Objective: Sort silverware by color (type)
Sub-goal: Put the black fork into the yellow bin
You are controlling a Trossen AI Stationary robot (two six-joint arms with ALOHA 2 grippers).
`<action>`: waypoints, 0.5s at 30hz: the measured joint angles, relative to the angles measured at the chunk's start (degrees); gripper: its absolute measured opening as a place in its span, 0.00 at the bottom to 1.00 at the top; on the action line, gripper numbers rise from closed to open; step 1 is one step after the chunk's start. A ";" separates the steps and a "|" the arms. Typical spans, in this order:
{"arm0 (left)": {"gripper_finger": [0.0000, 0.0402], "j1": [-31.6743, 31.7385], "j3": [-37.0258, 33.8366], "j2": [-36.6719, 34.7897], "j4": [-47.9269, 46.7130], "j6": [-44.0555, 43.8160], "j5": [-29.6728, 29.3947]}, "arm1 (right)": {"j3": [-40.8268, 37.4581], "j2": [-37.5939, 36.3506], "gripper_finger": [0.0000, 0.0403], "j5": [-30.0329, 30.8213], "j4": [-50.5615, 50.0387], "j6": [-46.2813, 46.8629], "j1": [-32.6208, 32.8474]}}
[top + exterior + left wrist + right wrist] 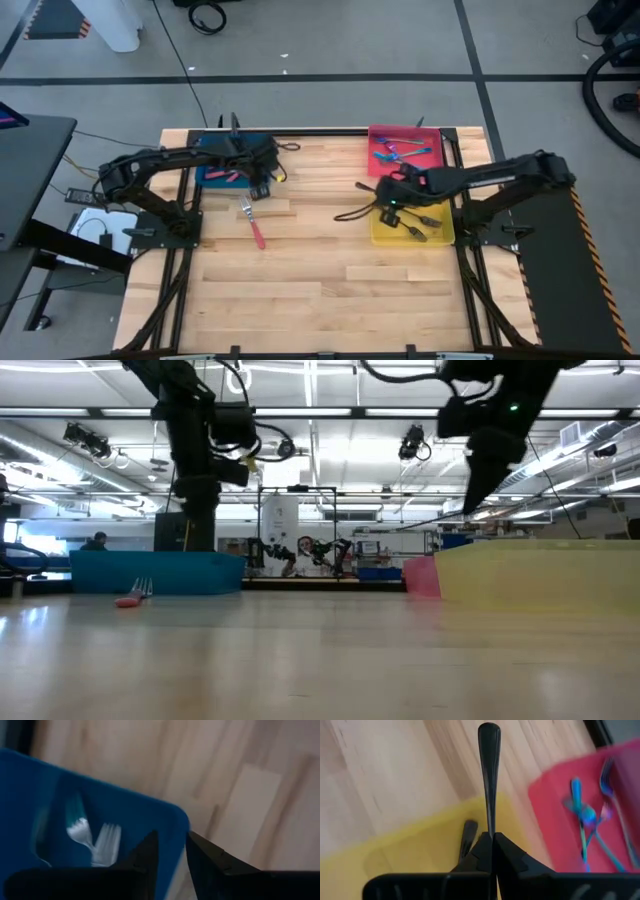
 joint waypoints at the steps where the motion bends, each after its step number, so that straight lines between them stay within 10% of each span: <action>1: 0.24 -0.55 -0.73 0.00 -0.03 -0.65 0.02 | -0.98 -1.29 0.02 -0.01 -0.61 1.39 0.55; 15: 0.24 -6.71 -3.69 0.00 -1.15 -1.95 0.00 | -11.01 -10.24 0.03 -5.18 -9.12 20.10 3.38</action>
